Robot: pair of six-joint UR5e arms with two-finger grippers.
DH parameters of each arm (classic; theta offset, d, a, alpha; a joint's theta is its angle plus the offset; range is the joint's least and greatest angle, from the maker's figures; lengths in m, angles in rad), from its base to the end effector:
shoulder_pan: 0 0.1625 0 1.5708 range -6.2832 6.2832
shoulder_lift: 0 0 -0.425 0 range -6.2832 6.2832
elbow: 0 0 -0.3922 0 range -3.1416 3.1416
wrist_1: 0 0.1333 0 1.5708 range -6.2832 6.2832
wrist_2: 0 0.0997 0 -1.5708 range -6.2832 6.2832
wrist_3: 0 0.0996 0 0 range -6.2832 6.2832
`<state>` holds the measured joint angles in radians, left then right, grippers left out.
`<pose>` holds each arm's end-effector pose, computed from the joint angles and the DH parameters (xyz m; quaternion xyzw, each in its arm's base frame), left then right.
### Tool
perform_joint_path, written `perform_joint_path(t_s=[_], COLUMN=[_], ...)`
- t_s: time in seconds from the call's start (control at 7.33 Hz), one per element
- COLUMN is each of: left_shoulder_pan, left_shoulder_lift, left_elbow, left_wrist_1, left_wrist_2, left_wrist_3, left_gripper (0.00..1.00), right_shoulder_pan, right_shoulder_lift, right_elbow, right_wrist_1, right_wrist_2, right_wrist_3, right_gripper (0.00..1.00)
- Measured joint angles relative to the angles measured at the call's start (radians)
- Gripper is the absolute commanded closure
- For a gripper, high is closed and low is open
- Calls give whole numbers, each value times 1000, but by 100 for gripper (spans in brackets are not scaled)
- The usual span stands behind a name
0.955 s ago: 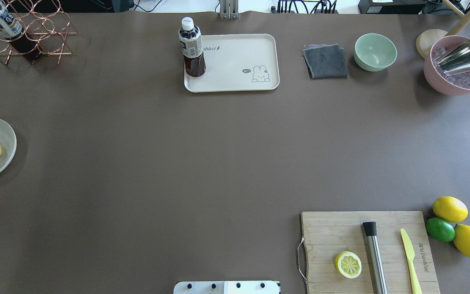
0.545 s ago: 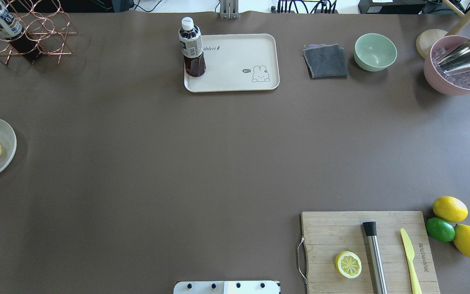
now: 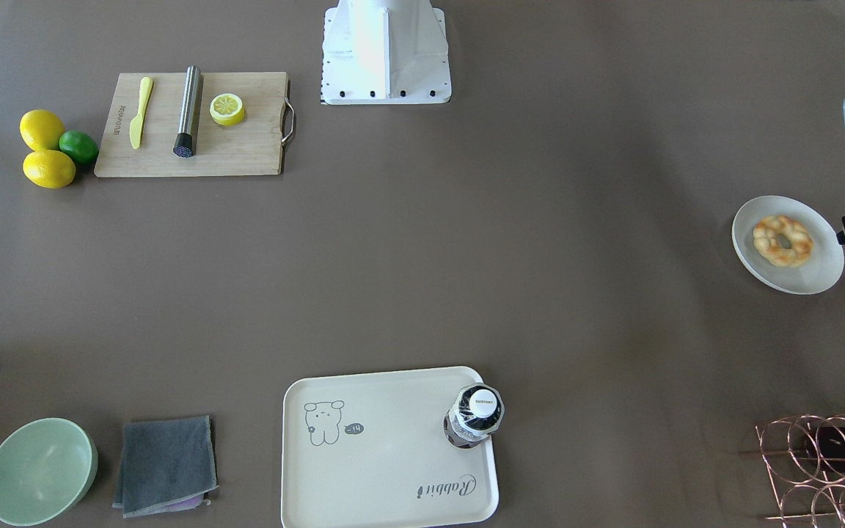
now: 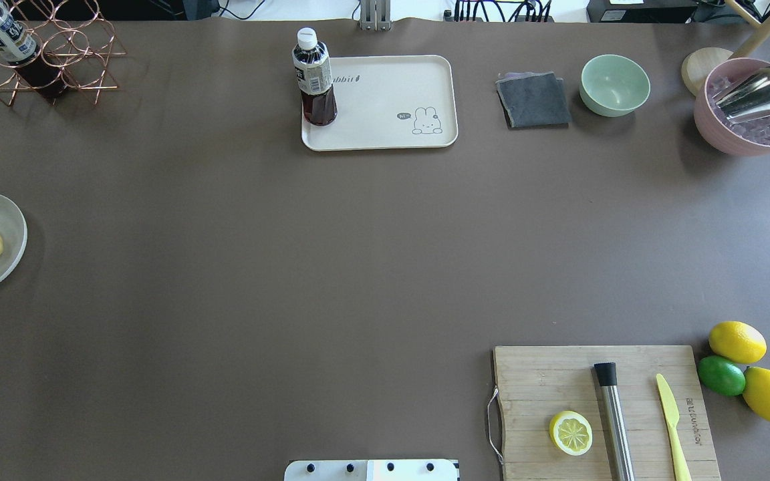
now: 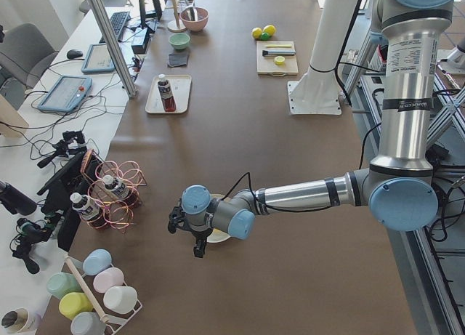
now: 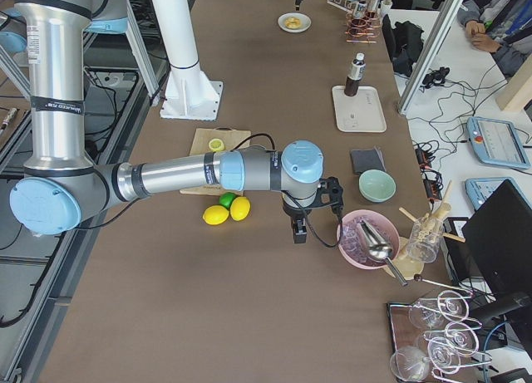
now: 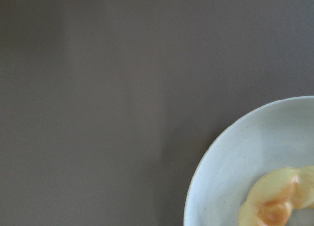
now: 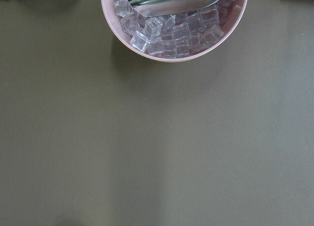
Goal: Place donut on tray
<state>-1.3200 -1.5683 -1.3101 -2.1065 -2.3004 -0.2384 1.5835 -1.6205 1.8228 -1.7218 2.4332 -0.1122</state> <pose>0.0577 -0.4948 0.7342 0.0375 0.3737 0.0542 0.9252 0.0636 -0.4652 0.5678 0.0493 -0.4156 -0.0559 0.9065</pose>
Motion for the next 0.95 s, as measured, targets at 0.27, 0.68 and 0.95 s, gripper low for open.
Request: perform_joint_path(t_s=[0.27, 0.68, 0.95], left_shoulder_pan=[19, 71, 77], left_shoulder_lift=[-2, -3, -1], left_elbow=[10, 37, 47], left_wrist_1=[-11, -79, -90], left_wrist_2=[-2, 0, 0], left_wrist_3=[-10, -66, -74], left_gripper=[8, 65, 87], right_shoulder_pan=[0, 1, 1], right_shoulder_lift=[-11, -20, -39], right_elbow=[2, 9, 43], right_wrist_1=[3, 7, 8], right_wrist_2=[12, 11, 8], right_wrist_3=[2, 1, 4], right_gripper=[0, 0, 0])
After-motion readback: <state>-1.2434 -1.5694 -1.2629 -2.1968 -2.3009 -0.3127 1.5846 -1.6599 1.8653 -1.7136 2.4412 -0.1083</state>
